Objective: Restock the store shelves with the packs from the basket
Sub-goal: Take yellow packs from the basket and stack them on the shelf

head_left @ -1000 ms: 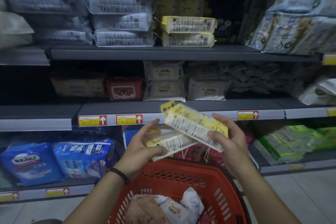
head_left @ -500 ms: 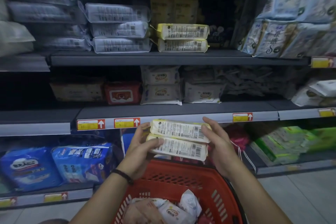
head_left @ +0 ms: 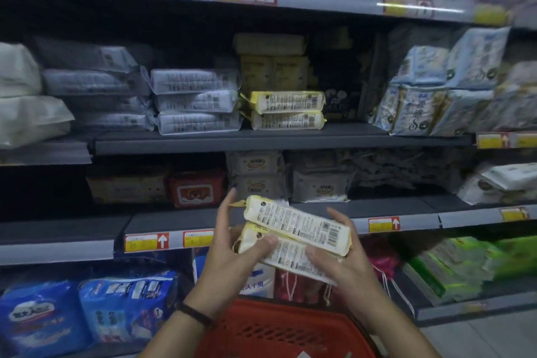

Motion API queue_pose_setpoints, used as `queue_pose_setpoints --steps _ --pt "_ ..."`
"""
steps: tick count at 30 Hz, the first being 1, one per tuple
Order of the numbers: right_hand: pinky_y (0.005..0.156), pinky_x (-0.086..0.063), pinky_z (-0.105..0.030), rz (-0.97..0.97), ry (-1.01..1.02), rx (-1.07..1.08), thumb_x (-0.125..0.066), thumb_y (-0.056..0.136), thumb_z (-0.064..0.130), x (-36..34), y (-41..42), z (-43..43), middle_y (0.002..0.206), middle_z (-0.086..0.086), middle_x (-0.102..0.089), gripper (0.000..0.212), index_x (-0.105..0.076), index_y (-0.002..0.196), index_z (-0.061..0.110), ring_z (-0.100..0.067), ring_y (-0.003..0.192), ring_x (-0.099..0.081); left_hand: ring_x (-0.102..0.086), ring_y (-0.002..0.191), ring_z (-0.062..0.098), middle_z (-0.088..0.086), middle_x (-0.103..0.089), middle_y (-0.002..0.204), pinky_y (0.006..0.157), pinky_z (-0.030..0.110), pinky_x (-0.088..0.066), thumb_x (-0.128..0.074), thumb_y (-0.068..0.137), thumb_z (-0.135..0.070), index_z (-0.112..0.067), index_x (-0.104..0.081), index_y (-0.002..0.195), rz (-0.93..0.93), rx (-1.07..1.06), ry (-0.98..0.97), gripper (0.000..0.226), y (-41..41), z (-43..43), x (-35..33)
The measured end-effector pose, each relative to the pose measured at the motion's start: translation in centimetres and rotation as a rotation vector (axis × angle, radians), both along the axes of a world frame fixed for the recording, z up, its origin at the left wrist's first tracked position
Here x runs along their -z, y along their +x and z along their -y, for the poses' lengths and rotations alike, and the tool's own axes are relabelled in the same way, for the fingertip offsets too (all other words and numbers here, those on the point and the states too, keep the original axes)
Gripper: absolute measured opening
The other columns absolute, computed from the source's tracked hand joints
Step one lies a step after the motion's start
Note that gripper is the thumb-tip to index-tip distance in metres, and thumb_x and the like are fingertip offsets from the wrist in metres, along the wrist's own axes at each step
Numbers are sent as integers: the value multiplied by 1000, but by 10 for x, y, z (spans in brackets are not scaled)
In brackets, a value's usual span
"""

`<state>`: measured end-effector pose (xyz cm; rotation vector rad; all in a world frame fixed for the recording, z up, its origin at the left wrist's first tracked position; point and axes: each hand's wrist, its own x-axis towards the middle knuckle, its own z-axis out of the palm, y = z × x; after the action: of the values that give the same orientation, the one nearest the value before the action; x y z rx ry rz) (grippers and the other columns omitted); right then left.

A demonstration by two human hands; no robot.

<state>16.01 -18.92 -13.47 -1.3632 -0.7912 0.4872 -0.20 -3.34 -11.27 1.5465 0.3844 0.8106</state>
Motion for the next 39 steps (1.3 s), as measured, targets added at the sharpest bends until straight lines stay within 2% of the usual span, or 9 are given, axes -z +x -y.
queue_pose_setpoints --steps 4,9,14,16,19,25,30,34,39 --pt "95 -60 -33 100 43 34 -84 75 26 -57 13 -5 124 8 -77 91 -36 150 46 -13 116 -74 -55 133 5 -22 -58 142 104 50 -55 -92 71 -44 -76 -16 145 10 -25 104 110 12 -9 -58" --pt "80 -59 -17 218 105 91 -81 82 28 -156 39 -31 123 9 -73 87 -29 150 39 2 103 -74 -56 92 -32 -40 -47 109 76 12 -53 -85 84 -24 -53 2 158 145 -116 243 118 38 -15 -137" --pt "93 -61 -33 323 160 163 -81 91 23 -228 70 -72 123 4 -73 64 -44 143 24 -12 111 -72 -68 112 -2 -7 -61 137 92 22 -59 -86 84 -21 -48 -11 158 243 -161 387 109 71 -44 -201" --pt "92 -60 -32 367 155 179 -81 92 26 -249 81 -90 122 5 -71 57 -47 137 25 -10 109 -71 -66 108 -9 -10 -60 135 83 14 -58 -84 86 -18 -39 -23 158 261 -168 425 96 85 -57 -221" --pt "91 -60 -32 436 107 190 -82 89 43 -271 101 -120 131 -2 -64 61 -45 135 30 -14 114 -68 -61 119 1 -10 -57 140 99 34 -58 -81 89 -35 -43 -37 151 238 -265 525 76 110 -84 -234" --pt "98 -58 -53 498 -174 243 -67 65 80 -271 140 -162 126 -7 -63 64 -52 108 34 -24 110 -68 -38 128 35 10 -56 137 101 53 -35 -28 89 -86 -29 -38 145 -570 -776 1074 81 147 -123 -225" --pt "109 -30 -52 768 -526 434 -42 92 83 -273 139 -169 140 -14 -53 79 -51 137 18 -35 137 -43 -43 118 35 13 -48 130 92 50 -40 -29 91 -82 -22 -48 133 -554 -903 1262 75 148 -134 -217" --pt "121 -30 -59 654 -552 398 -44 97 76 -276 145 -170 165 -22 -27 86 -34 158 15 -44 153 -25 -45 118 33 11 -43 138 93 51 -40 -47 88 -74 -34 -37 145 -484 -727 1572 71 145 -144 -213" --pt "110 -47 -59 582 -424 314 -45 99 67 -275 152 -171 143 -14 -51 53 -48 127 22 -36 128 -56 -46 112 35 11 -48 131 92 51 -38 -68 85 -42 -38 -44 140 -542 -773 1622 60 149 -142 -215"
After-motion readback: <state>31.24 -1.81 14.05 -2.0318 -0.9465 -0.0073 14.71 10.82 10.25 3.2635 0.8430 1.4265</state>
